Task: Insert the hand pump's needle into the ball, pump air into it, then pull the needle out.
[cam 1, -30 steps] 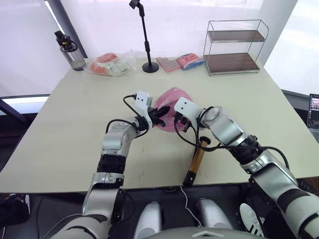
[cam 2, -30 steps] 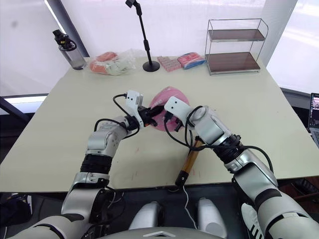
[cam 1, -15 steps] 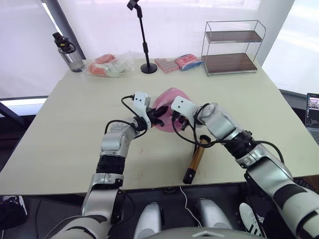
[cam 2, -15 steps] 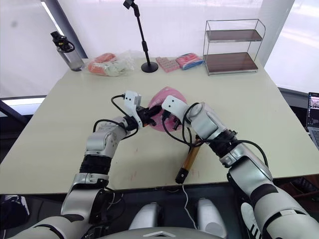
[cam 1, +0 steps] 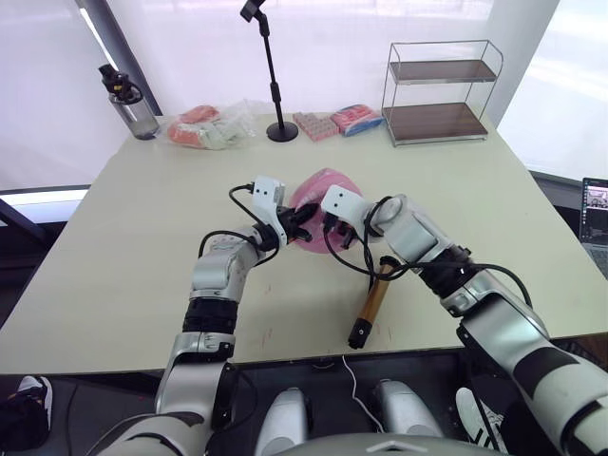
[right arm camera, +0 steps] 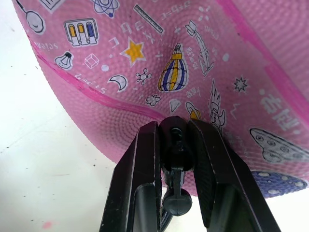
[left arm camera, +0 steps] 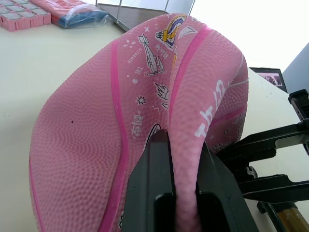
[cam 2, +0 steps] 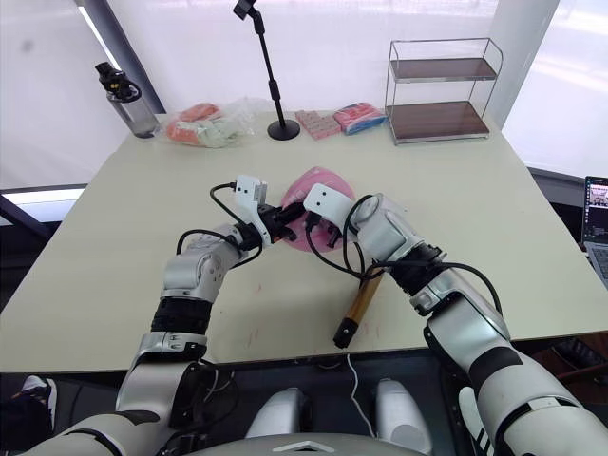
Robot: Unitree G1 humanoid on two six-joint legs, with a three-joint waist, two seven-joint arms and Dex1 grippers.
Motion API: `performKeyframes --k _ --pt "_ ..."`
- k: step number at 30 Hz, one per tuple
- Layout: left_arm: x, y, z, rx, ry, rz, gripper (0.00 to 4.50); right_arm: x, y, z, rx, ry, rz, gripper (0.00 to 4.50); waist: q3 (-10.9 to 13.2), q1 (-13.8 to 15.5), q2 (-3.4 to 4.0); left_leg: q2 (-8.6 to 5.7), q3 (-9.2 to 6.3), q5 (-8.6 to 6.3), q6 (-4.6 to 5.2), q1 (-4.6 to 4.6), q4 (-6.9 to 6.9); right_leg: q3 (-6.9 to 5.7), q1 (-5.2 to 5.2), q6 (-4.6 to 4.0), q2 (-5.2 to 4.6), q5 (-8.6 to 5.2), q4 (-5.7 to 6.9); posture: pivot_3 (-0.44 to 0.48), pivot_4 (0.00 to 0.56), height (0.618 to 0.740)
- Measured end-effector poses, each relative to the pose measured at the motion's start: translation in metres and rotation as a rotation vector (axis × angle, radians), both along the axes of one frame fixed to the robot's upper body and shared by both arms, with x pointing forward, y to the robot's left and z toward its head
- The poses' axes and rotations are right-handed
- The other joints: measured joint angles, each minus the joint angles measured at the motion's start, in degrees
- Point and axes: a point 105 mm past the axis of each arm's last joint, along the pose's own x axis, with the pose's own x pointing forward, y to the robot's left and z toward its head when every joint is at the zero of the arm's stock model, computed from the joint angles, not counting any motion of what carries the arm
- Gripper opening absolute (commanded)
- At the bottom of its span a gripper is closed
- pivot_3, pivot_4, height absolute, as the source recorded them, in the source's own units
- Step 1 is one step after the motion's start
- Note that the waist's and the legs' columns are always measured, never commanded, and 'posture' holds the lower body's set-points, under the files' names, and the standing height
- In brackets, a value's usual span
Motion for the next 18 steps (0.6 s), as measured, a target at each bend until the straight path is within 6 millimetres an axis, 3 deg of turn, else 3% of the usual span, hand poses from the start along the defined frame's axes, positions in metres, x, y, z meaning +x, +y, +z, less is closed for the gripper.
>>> performKeyframes --k 11,16,18 --pt "-0.001 0.003 -0.005 0.003 0.016 0.016 0.00 0.004 0.003 -0.012 -0.044 -0.002 0.044 0.34 -0.3 -0.1 0.18 -0.01 -0.10 -0.13 -0.22 0.13 -0.07 -0.02 0.01 0.00 0.01 0.00 -0.03 0.000 0.150 0.731" --pt "-0.002 0.005 -0.009 0.006 0.031 0.028 0.00 0.006 0.008 -0.021 -0.051 0.002 0.064 0.34 -0.3 -0.3 0.20 -0.04 -0.30 -0.30 -0.49 1.11 -0.43 -0.12 0.56 0.00 -0.10 -0.01 -0.28 0.000 0.150 0.731" --pt "-0.002 0.006 -0.011 0.008 0.040 0.031 0.00 0.007 0.011 -0.025 -0.049 0.004 0.070 0.34 -0.4 -0.4 0.34 -0.07 -1.03 -0.41 -0.69 1.37 -0.55 -0.45 0.75 0.00 -0.16 -0.01 -0.59 0.000 0.150 0.731"
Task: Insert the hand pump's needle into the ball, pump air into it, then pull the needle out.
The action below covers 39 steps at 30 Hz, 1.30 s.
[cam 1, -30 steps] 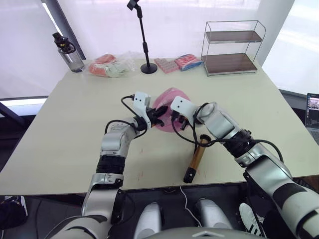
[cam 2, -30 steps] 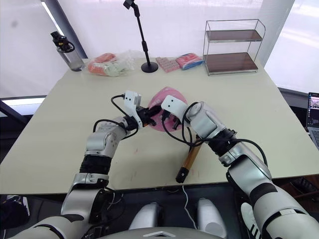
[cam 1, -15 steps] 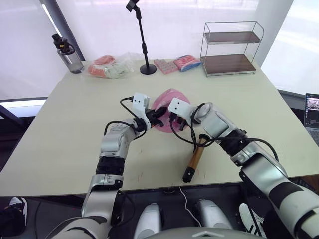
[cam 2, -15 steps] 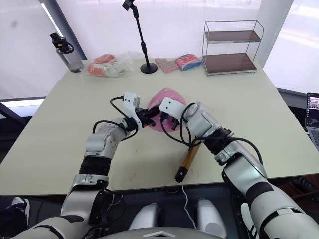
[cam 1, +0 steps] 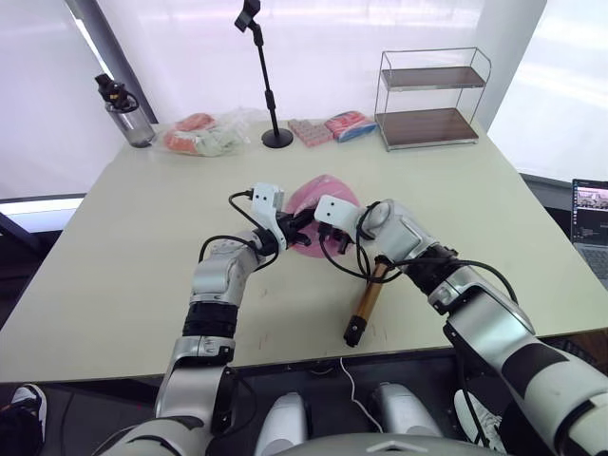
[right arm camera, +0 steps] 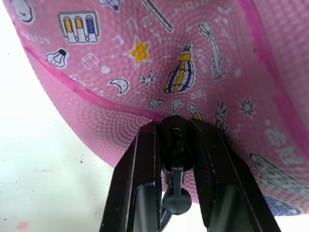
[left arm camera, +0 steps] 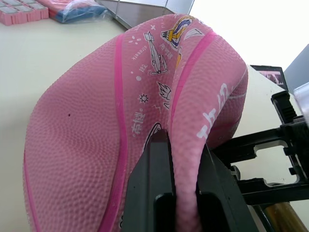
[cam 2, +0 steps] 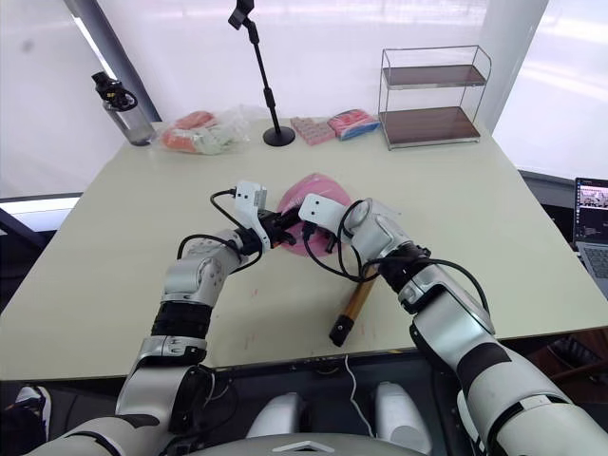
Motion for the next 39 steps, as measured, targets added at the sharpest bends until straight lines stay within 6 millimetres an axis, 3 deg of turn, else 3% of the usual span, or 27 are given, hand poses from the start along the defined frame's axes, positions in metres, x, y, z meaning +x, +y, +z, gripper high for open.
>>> performKeyframes --k 6,13,23,39 --pt "-0.001 0.002 -0.004 0.005 0.019 0.008 0.00 0.001 0.006 -0.008 0.015 0.008 0.003 0.34 -0.1 0.0 0.24 -1.34 -2.13 -0.44 -0.72 0.66 -0.44 -1.36 0.21 0.01 -1.06 -0.01 -0.14 0.000 0.150 0.731" --pt "-0.001 0.005 -0.005 0.005 0.027 0.016 0.00 0.005 0.010 -0.009 0.139 0.061 -0.076 0.34 0.0 0.0 0.40 -2.01 -3.76 -0.56 -0.92 0.98 -0.67 -1.93 0.18 0.01 -1.33 0.00 -0.14 0.000 0.150 0.731" --pt "-0.001 0.010 -0.002 -0.004 0.018 0.027 0.00 0.007 0.011 -0.003 0.451 0.311 -0.332 0.34 0.5 0.0 0.88 -2.05 -4.44 -0.74 -1.22 1.34 -0.68 -2.98 0.05 0.01 -1.58 0.00 -0.14 0.000 0.150 0.731" --pt "-0.002 0.012 -0.001 -0.025 0.016 0.028 0.00 0.007 0.013 0.002 0.626 0.485 -0.558 0.34 1.1 0.0 1.19 -2.06 -4.54 -0.75 -1.24 1.22 -0.69 -3.46 -0.30 0.01 -1.85 0.00 -0.15 0.000 0.150 0.731"
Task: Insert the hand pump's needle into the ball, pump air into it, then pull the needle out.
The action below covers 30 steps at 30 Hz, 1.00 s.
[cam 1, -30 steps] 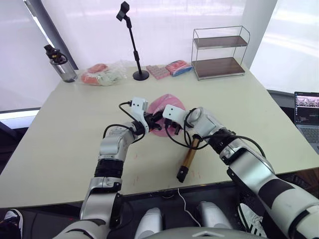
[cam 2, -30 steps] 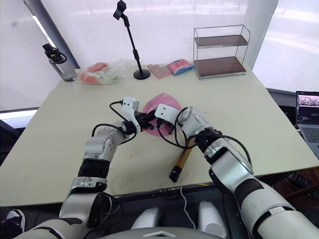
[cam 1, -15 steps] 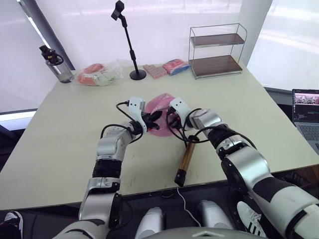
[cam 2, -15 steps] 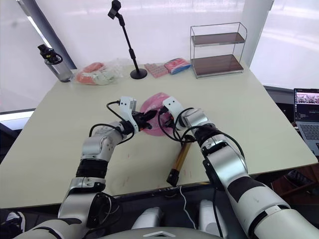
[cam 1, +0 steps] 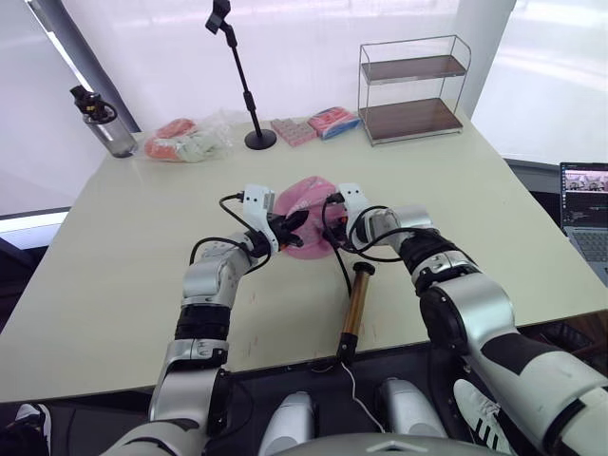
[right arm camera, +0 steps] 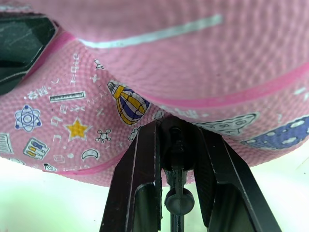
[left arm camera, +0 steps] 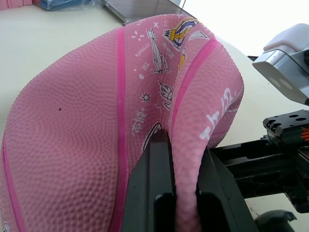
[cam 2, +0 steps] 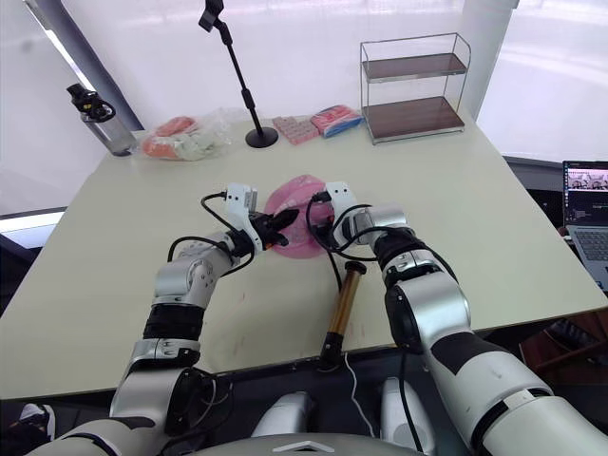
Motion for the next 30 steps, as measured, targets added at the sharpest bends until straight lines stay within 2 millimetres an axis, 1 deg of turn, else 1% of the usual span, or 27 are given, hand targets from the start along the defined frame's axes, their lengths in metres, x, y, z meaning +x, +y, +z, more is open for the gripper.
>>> performKeyframes --k 4,7,8,13,14,17,21,27,30 --pt "0.000 0.001 0.000 0.001 -0.001 0.003 0.00 0.000 0.003 0.001 0.038 0.022 -0.031 0.34 0.0 0.0 0.00 0.01 -0.01 0.00 0.00 -0.08 0.00 -0.03 -0.14 0.00 0.00 0.00 0.00 0.000 0.150 0.731" --pt "0.000 0.003 0.002 0.003 -0.007 0.005 0.00 0.001 0.004 0.002 0.075 0.048 -0.070 0.34 0.0 -0.1 0.02 0.01 -0.05 0.01 0.01 -0.60 -0.01 -0.11 -0.49 0.01 0.08 0.01 0.01 0.000 0.150 0.731" --pt "0.000 0.003 0.002 0.004 -0.008 0.006 0.00 0.001 0.005 0.002 0.078 0.049 -0.074 0.34 0.0 -0.1 0.02 0.01 -0.07 0.01 0.02 -0.63 -0.01 -0.14 -0.54 0.01 0.23 0.01 0.01 0.000 0.150 0.731" --pt "0.000 0.005 0.002 0.002 -0.007 0.011 0.00 0.001 0.007 0.002 0.067 0.038 -0.081 0.34 0.0 -0.2 0.04 0.05 -0.18 0.01 0.02 -0.63 -0.02 -0.15 -0.56 0.02 0.38 0.01 0.01 0.000 0.150 0.731" --pt "0.000 0.005 0.002 0.002 -0.007 0.012 0.00 0.001 0.007 0.001 0.049 0.024 -0.073 0.34 0.0 -0.2 0.04 0.05 -0.19 0.01 0.02 -0.63 -0.02 -0.15 -0.56 0.02 0.38 0.01 0.01 0.000 0.150 0.731" --pt "0.000 0.006 0.002 0.006 -0.007 0.015 0.00 0.002 0.012 0.002 -0.116 -0.117 0.037 0.34 0.0 -0.6 0.14 0.04 -0.23 0.01 0.01 -0.62 -0.02 -0.17 -0.57 0.01 0.36 0.01 0.01 0.000 0.150 0.731" --pt "0.001 0.007 0.003 0.008 -0.007 0.015 0.00 0.003 0.011 0.002 -0.181 -0.176 0.088 0.34 0.0 -0.7 0.14 0.03 -0.34 0.01 0.01 -0.63 -0.02 -0.26 -0.65 0.01 0.35 0.01 0.01 0.000 0.150 0.731" --pt "0.003 0.011 0.003 0.016 0.000 0.007 0.00 0.003 0.013 0.002 -0.361 -0.362 0.240 0.34 0.0 -0.7 0.19 0.03 -0.68 0.01 0.01 -0.69 -0.02 -0.62 -0.71 0.01 0.29 0.01 0.01 0.000 0.150 0.731" --pt "0.004 0.012 0.003 0.015 0.004 0.002 0.00 0.003 0.013 0.003 -0.403 -0.418 0.270 0.34 0.1 -0.6 0.27 0.03 -0.76 0.01 0.01 -0.73 -0.04 -0.69 -0.71 0.01 0.17 0.01 0.01 0.000 0.150 0.731"
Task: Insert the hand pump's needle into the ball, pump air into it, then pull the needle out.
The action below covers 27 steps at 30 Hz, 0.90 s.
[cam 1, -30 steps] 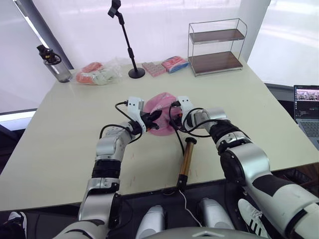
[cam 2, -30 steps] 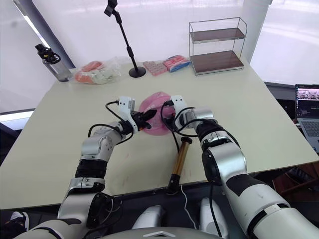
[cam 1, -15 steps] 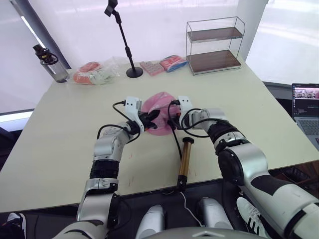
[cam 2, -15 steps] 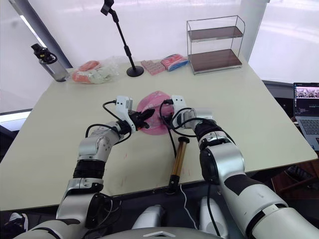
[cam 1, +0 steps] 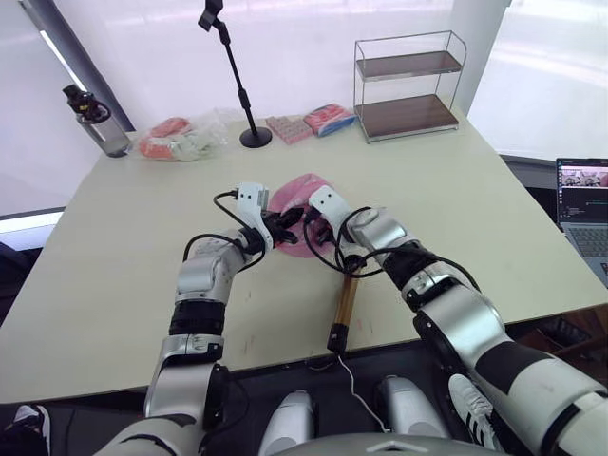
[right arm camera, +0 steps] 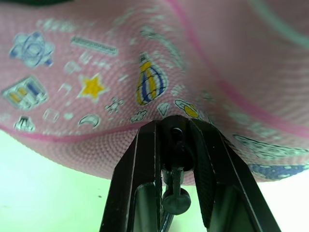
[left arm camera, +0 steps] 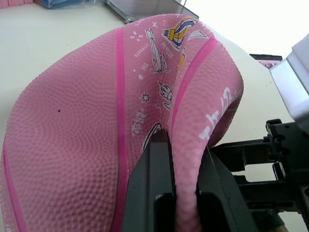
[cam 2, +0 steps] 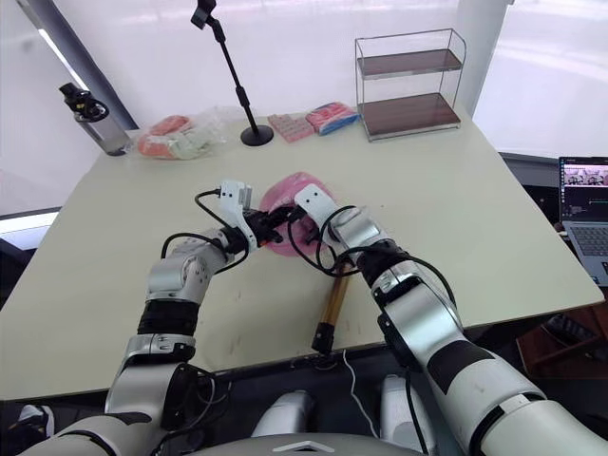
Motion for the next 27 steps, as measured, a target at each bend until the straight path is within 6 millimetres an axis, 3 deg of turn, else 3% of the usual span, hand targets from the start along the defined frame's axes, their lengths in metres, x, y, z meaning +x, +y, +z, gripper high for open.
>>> performKeyframes --k 8,19,27 --pt "0.002 0.000 0.003 -0.003 -0.001 -0.015 0.00 -0.001 -0.002 0.004 -0.042 -0.087 0.040 0.34 0.5 0.3 -0.05 0.00 -0.04 0.00 0.00 -0.03 -0.03 -0.10 -0.03 0.00 -0.05 0.00 0.00 0.000 0.150 0.731" --pt "0.006 0.004 0.014 0.004 -0.032 -0.052 0.00 -0.004 -0.011 0.016 0.144 -0.092 -0.072 0.34 1.2 1.2 -0.21 0.01 -0.01 0.24 -0.30 -0.37 -0.03 -0.08 -0.37 0.11 0.17 0.30 0.08 0.000 0.150 0.731" --pt "0.006 0.002 0.019 -0.005 -0.044 -0.082 0.00 -0.014 -0.021 0.021 0.147 -0.188 -0.047 0.34 1.3 1.5 -0.27 -0.05 0.05 0.60 -0.38 -0.96 -0.03 -0.04 -0.74 0.35 0.14 0.62 0.08 0.000 0.150 0.731"
